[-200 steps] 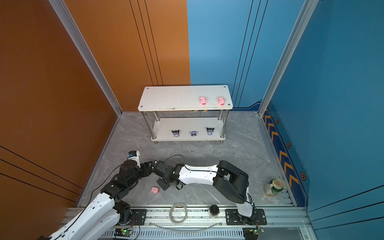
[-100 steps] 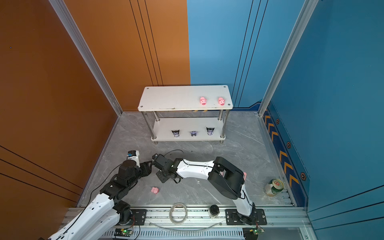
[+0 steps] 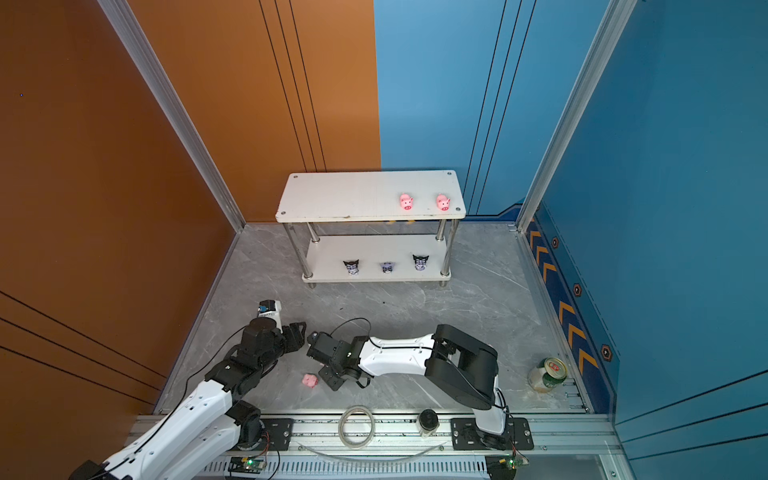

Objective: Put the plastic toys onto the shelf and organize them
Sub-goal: 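Position the right gripper over a pink pig near the table edge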

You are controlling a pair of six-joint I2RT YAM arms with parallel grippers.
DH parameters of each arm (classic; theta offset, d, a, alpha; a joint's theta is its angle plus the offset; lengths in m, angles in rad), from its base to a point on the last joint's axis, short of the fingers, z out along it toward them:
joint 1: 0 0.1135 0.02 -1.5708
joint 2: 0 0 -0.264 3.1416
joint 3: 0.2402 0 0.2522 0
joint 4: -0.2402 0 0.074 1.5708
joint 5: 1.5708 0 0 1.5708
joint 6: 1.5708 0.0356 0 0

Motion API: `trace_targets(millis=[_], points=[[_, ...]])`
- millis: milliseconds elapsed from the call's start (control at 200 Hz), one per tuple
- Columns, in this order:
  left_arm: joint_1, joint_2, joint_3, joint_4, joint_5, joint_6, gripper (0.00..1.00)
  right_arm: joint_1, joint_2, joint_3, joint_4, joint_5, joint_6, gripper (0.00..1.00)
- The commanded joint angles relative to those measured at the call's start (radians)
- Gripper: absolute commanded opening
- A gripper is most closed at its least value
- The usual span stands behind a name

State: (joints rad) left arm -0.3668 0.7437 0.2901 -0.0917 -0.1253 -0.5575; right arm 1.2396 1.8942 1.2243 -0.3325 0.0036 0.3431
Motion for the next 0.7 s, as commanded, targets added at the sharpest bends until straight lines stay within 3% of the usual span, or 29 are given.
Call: trace_targets(millis=[0,75,130,195,270,325,461,696], points=[[0.008,0.004,0.030,0.018,0.025,0.020,0.59,0.002,-0.085,-0.004,-0.030,-0.007,-0.065,0.13],[0.009,-0.001,0.029,0.011,0.022,0.021,0.59,-0.009,-0.095,0.008,-0.069,0.008,-0.145,0.30],[0.010,-0.009,0.025,0.005,0.021,0.021,0.59,-0.031,-0.087,0.024,-0.099,0.033,-0.168,0.32],[0.010,-0.023,0.023,-0.003,0.019,0.023,0.57,-0.066,-0.080,0.028,-0.103,0.031,-0.176,0.23],[0.011,-0.042,0.019,-0.016,0.017,0.025,0.48,-0.110,-0.070,0.029,-0.074,0.016,-0.173,0.07],[0.011,-0.054,0.018,-0.029,0.016,0.026,0.42,-0.146,-0.057,0.036,-0.050,-0.018,-0.162,0.01],[0.014,-0.071,0.021,-0.057,0.014,0.028,0.34,-0.207,0.010,0.106,-0.007,-0.121,-0.145,0.00],[0.017,-0.103,0.017,-0.089,0.003,0.024,0.38,-0.212,0.161,0.280,-0.076,-0.206,-0.174,0.01]])
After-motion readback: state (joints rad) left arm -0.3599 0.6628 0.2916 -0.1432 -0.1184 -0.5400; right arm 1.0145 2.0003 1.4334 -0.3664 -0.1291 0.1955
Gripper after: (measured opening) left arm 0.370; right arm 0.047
